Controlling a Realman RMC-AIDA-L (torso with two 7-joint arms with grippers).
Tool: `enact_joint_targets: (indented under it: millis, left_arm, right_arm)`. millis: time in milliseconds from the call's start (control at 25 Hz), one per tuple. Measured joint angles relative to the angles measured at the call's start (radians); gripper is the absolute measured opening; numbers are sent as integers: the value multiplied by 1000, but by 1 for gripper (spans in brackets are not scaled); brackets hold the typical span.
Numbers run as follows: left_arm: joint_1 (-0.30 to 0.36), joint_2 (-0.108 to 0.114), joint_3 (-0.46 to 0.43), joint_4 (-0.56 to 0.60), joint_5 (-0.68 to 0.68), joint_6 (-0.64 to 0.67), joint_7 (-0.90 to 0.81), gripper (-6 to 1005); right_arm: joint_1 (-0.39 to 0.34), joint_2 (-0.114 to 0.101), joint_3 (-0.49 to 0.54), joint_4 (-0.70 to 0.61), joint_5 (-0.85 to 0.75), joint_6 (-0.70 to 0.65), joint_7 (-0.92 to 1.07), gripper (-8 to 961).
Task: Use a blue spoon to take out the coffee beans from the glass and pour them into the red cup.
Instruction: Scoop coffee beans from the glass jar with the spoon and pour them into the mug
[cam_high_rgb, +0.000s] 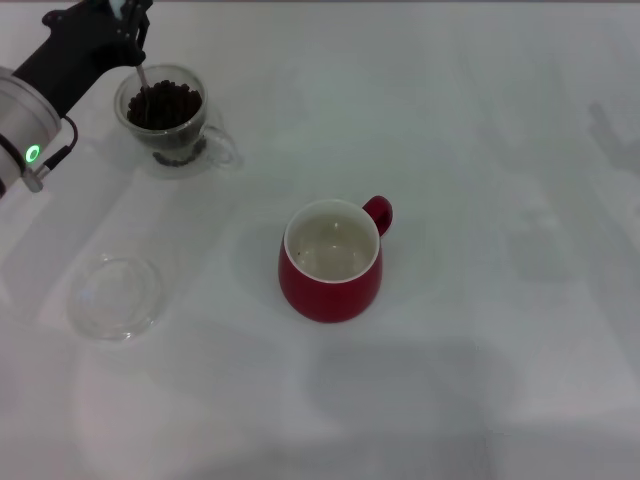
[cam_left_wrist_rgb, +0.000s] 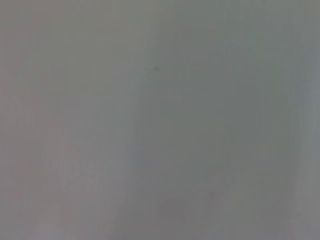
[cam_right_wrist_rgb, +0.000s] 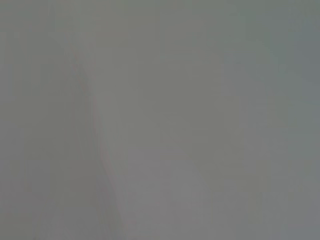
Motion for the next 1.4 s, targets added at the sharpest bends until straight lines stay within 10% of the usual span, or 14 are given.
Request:
enact_joint_targets:
  millis: [1400]
  left_arm:
    - [74,20,0,-2,-167,-59,-811,136]
  right_arm:
    - [-7,0,8,8,14,-37,25,858]
